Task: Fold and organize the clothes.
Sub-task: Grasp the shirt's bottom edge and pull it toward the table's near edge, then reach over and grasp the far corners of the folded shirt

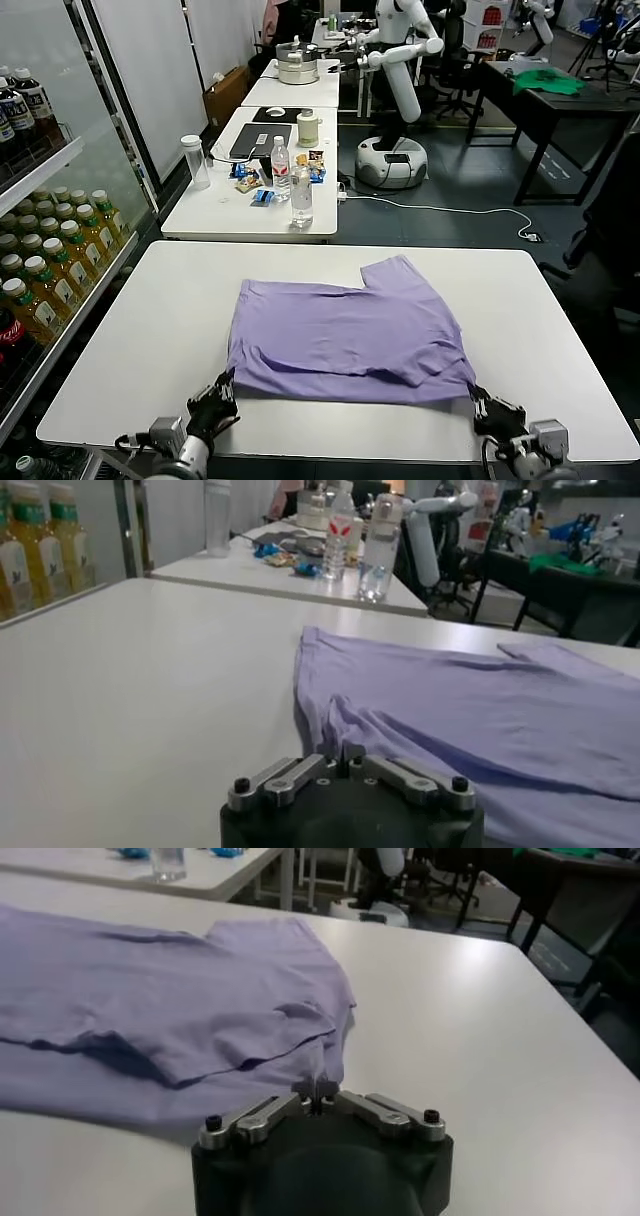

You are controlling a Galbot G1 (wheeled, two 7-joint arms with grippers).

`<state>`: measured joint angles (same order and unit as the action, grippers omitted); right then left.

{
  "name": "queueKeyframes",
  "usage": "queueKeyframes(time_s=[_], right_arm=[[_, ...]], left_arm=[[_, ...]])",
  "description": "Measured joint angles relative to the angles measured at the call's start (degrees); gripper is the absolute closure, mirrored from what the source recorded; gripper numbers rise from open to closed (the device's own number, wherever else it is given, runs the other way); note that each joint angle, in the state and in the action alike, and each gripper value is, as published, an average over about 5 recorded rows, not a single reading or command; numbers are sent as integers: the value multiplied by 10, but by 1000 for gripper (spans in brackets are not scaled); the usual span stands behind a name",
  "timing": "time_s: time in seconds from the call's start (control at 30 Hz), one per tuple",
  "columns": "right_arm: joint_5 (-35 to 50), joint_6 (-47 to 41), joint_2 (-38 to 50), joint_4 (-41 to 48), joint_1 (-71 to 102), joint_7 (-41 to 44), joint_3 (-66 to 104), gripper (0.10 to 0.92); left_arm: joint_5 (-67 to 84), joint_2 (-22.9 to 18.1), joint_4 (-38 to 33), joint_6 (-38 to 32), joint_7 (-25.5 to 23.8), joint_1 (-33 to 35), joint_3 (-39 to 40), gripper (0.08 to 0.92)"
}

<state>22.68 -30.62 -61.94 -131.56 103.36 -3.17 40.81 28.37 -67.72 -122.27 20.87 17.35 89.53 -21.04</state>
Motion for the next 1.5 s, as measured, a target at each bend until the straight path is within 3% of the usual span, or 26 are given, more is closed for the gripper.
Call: queueKeyframes(time_s=[0.17, 0.27, 0.57, 0.8, 1.07, 1.5], right_arm=[[-18, 14, -2, -27, 21, -7, 10, 764], [-21, 26, 1, -37, 21, -14, 13, 678], [6, 31, 29, -8, -77, -38, -13, 427], [45, 8, 41, 94, -245, -55, -91, 240], [75, -10, 32, 243, -438, -63, -191, 203], [94, -20, -12, 471, -658, -61, -303, 203]], left_arm=[[-16, 0, -30, 5, -1, 38, -1, 896], [-23, 1, -46, 8, -1, 51, -4, 853], [-17, 16, -74, 2, 2, 41, -20, 596], [6, 30, -25, 0, 11, -39, -8, 397], [35, 33, 94, 3, 13, -181, 28, 194], [53, 17, 301, 3, 12, -382, 100, 177]])
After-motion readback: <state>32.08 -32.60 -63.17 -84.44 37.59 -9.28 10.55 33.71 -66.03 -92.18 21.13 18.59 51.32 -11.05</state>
